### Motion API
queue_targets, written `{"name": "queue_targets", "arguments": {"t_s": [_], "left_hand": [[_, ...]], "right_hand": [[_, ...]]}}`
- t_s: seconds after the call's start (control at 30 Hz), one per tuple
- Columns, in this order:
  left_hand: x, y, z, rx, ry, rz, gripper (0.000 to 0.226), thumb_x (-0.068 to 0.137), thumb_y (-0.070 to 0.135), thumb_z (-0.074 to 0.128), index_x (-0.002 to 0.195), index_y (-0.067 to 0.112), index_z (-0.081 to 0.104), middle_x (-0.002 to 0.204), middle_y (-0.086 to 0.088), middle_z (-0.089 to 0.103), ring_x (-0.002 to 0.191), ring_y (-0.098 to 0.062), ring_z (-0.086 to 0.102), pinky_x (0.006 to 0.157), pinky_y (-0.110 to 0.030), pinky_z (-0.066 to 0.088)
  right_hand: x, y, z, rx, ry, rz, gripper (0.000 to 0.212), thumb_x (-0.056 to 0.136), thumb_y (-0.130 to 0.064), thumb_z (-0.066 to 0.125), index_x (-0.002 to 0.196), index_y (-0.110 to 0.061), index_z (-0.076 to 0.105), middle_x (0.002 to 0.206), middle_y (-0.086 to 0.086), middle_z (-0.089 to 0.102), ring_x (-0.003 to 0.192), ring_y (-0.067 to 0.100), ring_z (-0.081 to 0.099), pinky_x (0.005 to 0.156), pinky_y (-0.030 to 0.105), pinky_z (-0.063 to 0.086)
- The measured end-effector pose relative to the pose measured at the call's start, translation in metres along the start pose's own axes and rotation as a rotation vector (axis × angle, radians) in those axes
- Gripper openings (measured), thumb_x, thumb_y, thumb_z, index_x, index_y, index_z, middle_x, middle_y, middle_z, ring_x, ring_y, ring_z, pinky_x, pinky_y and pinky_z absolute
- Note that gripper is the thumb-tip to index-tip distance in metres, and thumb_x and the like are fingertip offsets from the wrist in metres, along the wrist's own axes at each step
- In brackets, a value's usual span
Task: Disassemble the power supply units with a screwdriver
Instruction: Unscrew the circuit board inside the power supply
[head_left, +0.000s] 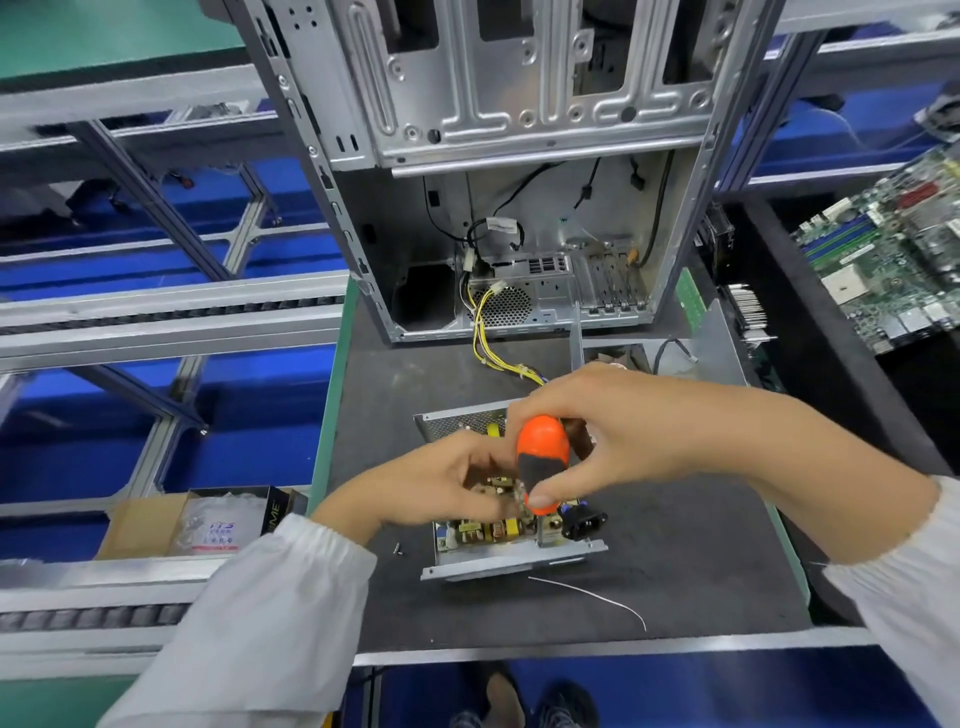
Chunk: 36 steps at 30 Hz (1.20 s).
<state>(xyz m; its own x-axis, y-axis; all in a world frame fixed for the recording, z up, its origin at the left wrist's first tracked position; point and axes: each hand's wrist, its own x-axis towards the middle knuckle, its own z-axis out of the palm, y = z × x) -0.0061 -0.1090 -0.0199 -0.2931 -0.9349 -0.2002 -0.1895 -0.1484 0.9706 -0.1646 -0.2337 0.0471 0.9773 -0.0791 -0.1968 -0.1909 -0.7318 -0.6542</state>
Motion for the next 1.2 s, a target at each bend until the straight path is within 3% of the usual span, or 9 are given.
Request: {"name": "queue_targets", "arguments": {"t_s": [0.2, 0.37, 0.63, 0.73, 0.8, 0.93, 1.0, 1.07, 1.2], "left_hand": [[-0.002, -0.009, 0.028, -0.177, 0.253, 0.051, 0.013, 0.076, 0.006, 0.077, 0.073, 0.019, 0.075, 0.079, 0.009, 0.07, 0.079, -0.004, 0.062, 0.08, -0.018, 0.048], [-0.003, -0.013, 0.028, -0.141, 0.333, 0.092, 0.025, 0.08, -0.006, 0.071, 0.081, 0.019, 0.075, 0.076, 0.014, 0.07, 0.075, 0.002, 0.06, 0.07, -0.016, 0.048], [0.001, -0.013, 0.031, -0.166, 0.28, 0.077, 0.043, 0.072, 0.013, 0.079, 0.094, -0.019, 0.059, 0.083, -0.021, 0.061, 0.084, -0.024, 0.053, 0.077, -0.043, 0.042], [-0.001, -0.005, 0.029, -0.14, 0.161, 0.09, 0.011, 0.083, 0.008, 0.07, 0.093, 0.01, 0.072, 0.073, 0.002, 0.062, 0.075, -0.012, 0.048, 0.07, -0.031, 0.038], [0.0, -0.005, 0.025, -0.128, 0.115, 0.101, 0.037, 0.088, 0.001, 0.063, 0.084, 0.037, 0.07, 0.072, 0.012, 0.052, 0.069, -0.013, 0.04, 0.064, -0.031, 0.032], [0.005, -0.003, 0.022, -0.161, 0.09, 0.067, 0.032, 0.085, -0.002, 0.067, 0.091, 0.029, 0.073, 0.073, -0.011, 0.057, 0.067, -0.025, 0.046, 0.064, -0.036, 0.034], [0.007, -0.003, 0.022, -0.144, 0.092, 0.059, 0.019, 0.084, -0.008, 0.066, 0.096, 0.005, 0.072, 0.079, 0.006, 0.069, 0.075, -0.007, 0.06, 0.071, -0.022, 0.045], [0.009, -0.006, 0.022, -0.106, 0.15, 0.03, 0.007, 0.08, -0.004, 0.073, 0.087, -0.002, 0.073, 0.077, -0.005, 0.066, 0.077, -0.015, 0.055, 0.076, -0.032, 0.043], [0.013, -0.007, 0.021, -0.078, 0.133, 0.095, 0.033, 0.072, -0.006, 0.08, 0.075, 0.027, 0.076, 0.075, -0.004, 0.066, 0.075, -0.016, 0.053, 0.072, -0.036, 0.041]], "right_hand": [[-0.005, -0.016, -0.013, -0.133, -0.239, -0.004, 0.027, 0.079, -0.036, 0.075, 0.102, -0.037, 0.061, 0.095, -0.014, 0.042, 0.088, 0.0, 0.046, 0.078, 0.018, 0.04], [-0.014, -0.037, -0.005, -0.516, 0.013, 0.027, 0.062, 0.071, -0.086, 0.033, 0.084, -0.027, 0.044, 0.065, -0.005, 0.049, 0.061, 0.008, 0.05, 0.051, 0.03, 0.036], [-0.014, -0.031, 0.013, -0.718, 0.076, -0.104, 0.028, 0.099, -0.053, 0.021, 0.092, -0.026, 0.027, 0.074, -0.003, 0.053, 0.065, 0.026, 0.054, 0.048, 0.033, 0.025], [-0.015, -0.033, 0.011, -0.674, -0.002, -0.135, 0.018, 0.1, -0.044, 0.031, 0.11, -0.03, 0.033, 0.083, -0.005, 0.039, 0.074, 0.019, 0.046, 0.048, 0.031, 0.026], [-0.016, -0.035, 0.009, -0.674, -0.047, -0.104, 0.02, 0.1, -0.032, 0.041, 0.117, -0.033, 0.031, 0.087, -0.006, 0.031, 0.083, 0.017, 0.047, 0.049, 0.03, 0.031], [-0.02, -0.04, -0.001, -0.69, -0.16, -0.029, 0.031, 0.098, -0.038, 0.046, 0.125, -0.034, 0.031, 0.097, -0.005, 0.039, 0.091, 0.021, 0.054, 0.055, 0.033, 0.041], [-0.021, -0.043, -0.004, -0.697, -0.064, 0.052, 0.049, 0.089, -0.067, 0.033, 0.116, -0.027, 0.039, 0.085, 0.0, 0.048, 0.085, 0.026, 0.059, 0.05, 0.031, 0.032], [-0.016, -0.047, 0.001, -0.863, 0.03, 0.099, 0.063, 0.085, -0.074, 0.021, 0.107, -0.02, 0.045, 0.073, 0.0, 0.046, 0.082, 0.029, 0.062, 0.045, 0.028, 0.019], [-0.009, -0.05, 0.019, -0.854, -0.043, 0.144, 0.04, 0.099, -0.053, 0.028, 0.109, -0.017, 0.041, 0.08, 0.0, 0.049, 0.087, 0.028, 0.063, 0.045, 0.027, 0.014]]}}
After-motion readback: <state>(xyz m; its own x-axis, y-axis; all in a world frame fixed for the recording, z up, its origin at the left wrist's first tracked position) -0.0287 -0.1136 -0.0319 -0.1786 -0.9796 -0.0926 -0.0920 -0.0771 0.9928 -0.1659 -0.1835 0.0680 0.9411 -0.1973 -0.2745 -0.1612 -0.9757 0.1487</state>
